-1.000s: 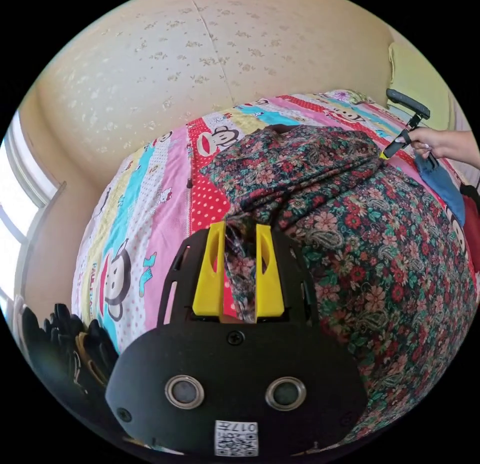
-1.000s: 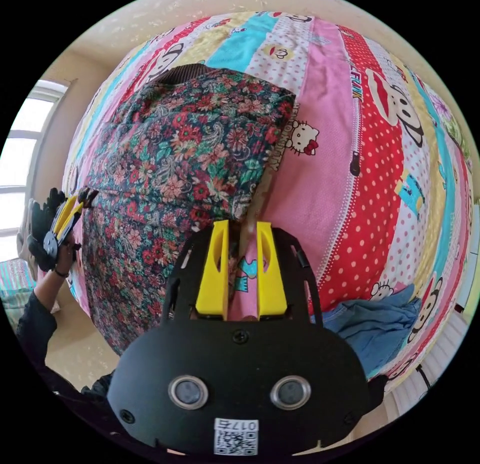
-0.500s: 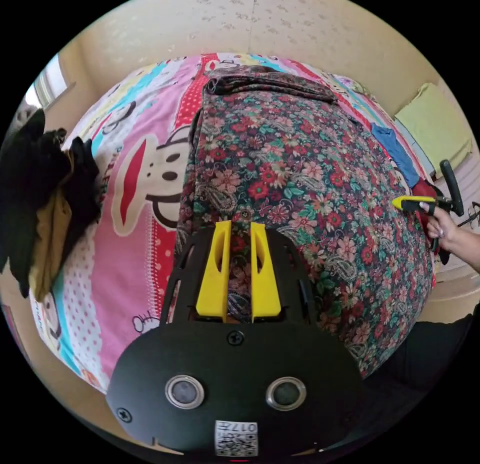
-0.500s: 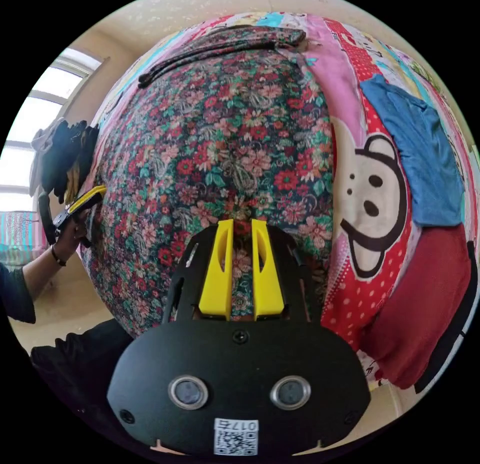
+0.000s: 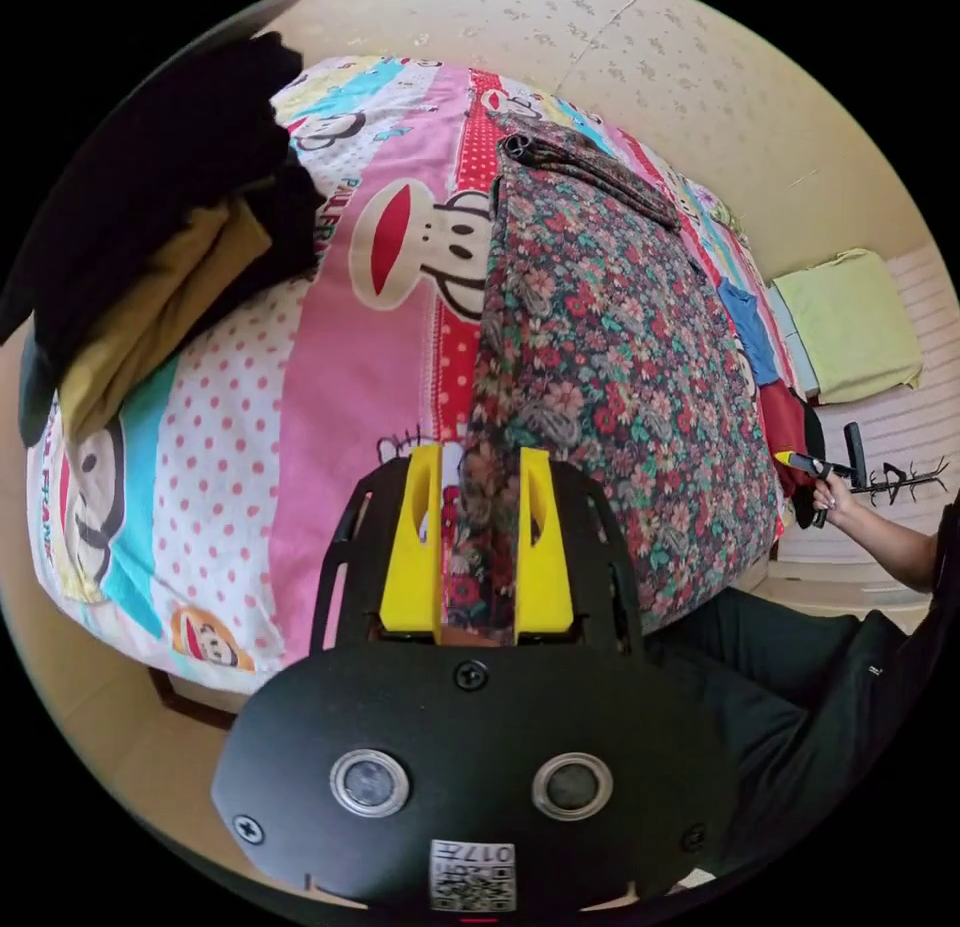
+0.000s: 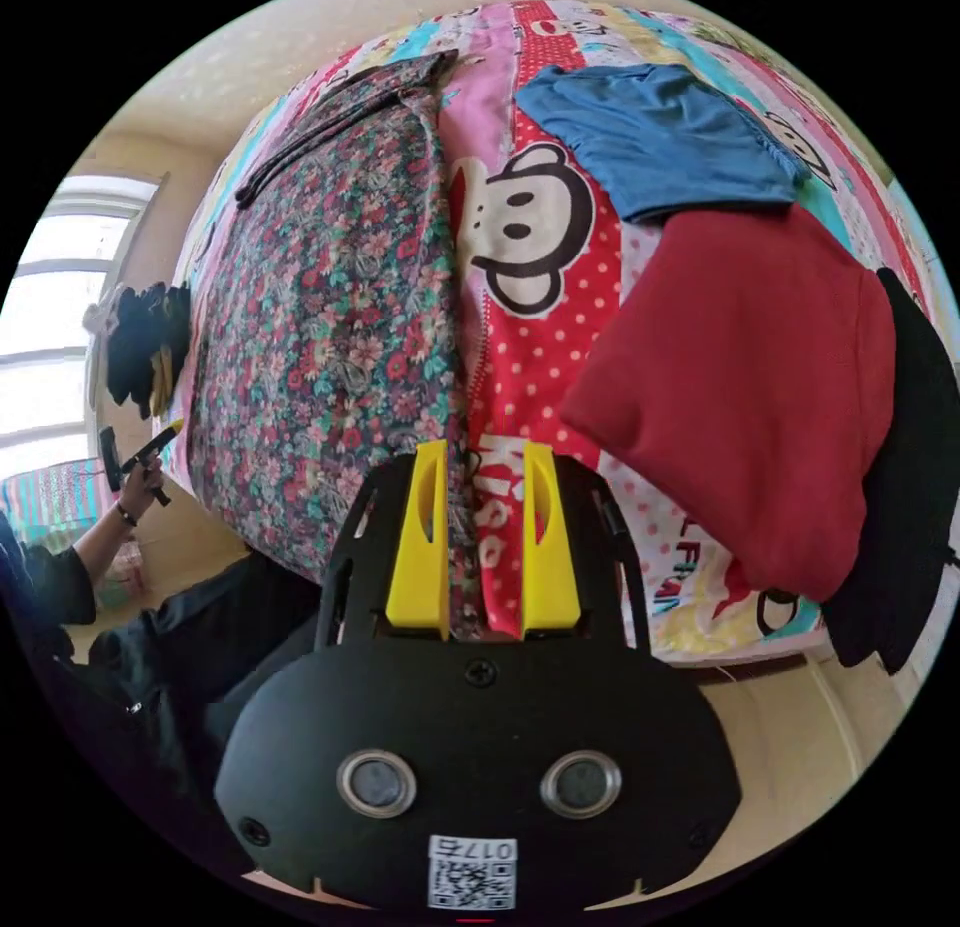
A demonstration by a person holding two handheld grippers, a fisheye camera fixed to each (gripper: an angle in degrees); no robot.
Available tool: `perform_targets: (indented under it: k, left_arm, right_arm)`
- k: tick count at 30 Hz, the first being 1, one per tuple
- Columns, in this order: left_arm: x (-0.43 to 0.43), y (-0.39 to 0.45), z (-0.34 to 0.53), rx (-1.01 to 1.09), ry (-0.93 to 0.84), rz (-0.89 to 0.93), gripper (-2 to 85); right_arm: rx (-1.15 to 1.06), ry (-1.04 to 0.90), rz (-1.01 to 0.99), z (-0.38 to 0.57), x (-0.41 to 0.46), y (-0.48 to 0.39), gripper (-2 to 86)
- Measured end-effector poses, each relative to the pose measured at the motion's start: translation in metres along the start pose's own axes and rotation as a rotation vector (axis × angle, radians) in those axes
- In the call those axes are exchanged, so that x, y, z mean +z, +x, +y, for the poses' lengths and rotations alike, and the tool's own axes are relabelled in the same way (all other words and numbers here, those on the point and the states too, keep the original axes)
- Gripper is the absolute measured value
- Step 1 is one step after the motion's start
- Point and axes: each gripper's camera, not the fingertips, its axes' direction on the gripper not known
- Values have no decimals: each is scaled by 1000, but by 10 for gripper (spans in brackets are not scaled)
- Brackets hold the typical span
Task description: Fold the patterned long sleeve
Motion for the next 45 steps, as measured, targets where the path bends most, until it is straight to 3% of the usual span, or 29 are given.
perform_targets:
  k: [4,11,16,23,26,32,36,40,45]
  left_arm:
    - [13,-28,42,46,-91,21,121]
    - [32,-63,66,-17,-93,175,130]
    - [49,-67,66,42,-141,179,133]
    - [63,-76,64,49,-173,205,120]
    - [85,-73,69,86,-332,264,102]
    - [118,-61,71,106,-369,199,111]
    - [133,-56,75,155,-405,108,71]
    - [138,-68,85,54,-443,175,37]
    - [117,-56,98,91,-442,179,24]
  right_arm:
    - [-31,-115,-46,33,32,7,135]
    - [37,-25,-150,55,45,10,151]
    - [-64,-83,-66,68,54,-8,145]
    - [-35,-64,-73,93,55,-6,122]
    - [-10,-62,-98,105,57,-4,105]
    - [-52,-195,-90,132,91,-15,80]
    - [-21,-180,-78,140,109,-16,63]
    - [46,-166,-94,153,115,-17,34]
    - [22,-165,-178,178,81,-29,22]
